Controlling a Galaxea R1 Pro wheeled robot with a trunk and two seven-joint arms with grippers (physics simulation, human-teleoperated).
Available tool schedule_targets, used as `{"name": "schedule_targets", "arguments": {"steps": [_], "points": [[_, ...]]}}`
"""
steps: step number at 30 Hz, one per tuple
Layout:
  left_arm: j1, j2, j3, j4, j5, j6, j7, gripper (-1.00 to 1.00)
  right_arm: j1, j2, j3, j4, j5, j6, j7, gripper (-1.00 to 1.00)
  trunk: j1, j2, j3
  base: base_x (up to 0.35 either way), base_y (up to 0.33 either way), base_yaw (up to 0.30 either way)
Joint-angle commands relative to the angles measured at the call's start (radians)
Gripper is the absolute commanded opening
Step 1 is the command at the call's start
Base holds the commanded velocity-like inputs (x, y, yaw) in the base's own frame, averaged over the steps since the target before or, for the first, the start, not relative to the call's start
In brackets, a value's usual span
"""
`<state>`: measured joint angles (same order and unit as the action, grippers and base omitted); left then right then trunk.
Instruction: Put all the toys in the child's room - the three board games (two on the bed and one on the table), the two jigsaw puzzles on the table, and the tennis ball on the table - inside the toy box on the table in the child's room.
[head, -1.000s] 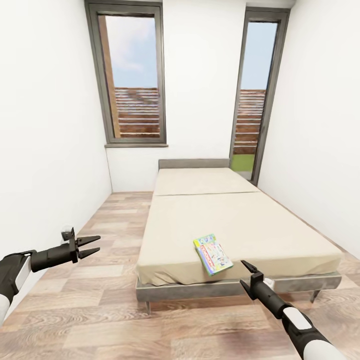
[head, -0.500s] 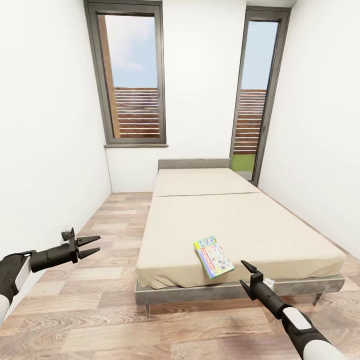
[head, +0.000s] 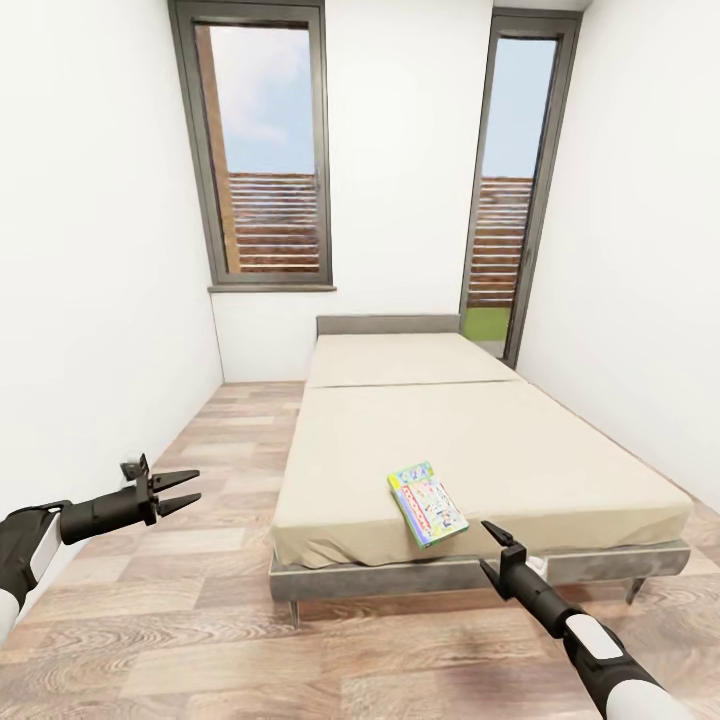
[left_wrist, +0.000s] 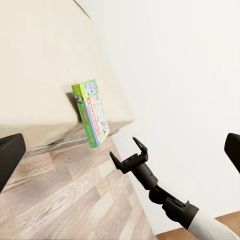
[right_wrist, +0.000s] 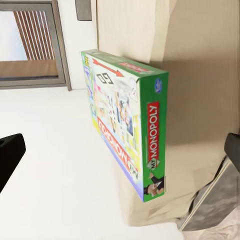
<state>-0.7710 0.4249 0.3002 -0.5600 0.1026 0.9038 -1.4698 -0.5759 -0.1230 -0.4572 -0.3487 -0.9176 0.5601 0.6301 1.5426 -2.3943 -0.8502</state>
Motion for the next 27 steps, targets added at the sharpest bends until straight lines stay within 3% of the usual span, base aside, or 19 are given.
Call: {"name": "schedule_targets", "arguments": {"steps": [1,7,27], "points": [[-0.001,0.000,0.000,0.000,0.000,0.011,-0.003,1.00,-0.001,0.000,-0.005,0.000,-0.004,0.007,0.000,1.00,0.004,-0.008,-0.004,0.000,0.000,0.000],[-0.001,0.000,0.000,0.000,0.000,0.010,-0.004,1.00,-0.001,0.000,-0.005,0.000,-0.003,0.007,0.000,1.00,0.027,-0.050,-0.023,0.000,0.000,0.000],[0.001,0.001,0.001,0.000,0.000,0.012,-0.006,1.00,-0.001,0.000,-0.003,0.000,-0.001,0.007,0.000,1.00,0.027,-0.050,-0.023,0.004,0.001,0.000]]}}
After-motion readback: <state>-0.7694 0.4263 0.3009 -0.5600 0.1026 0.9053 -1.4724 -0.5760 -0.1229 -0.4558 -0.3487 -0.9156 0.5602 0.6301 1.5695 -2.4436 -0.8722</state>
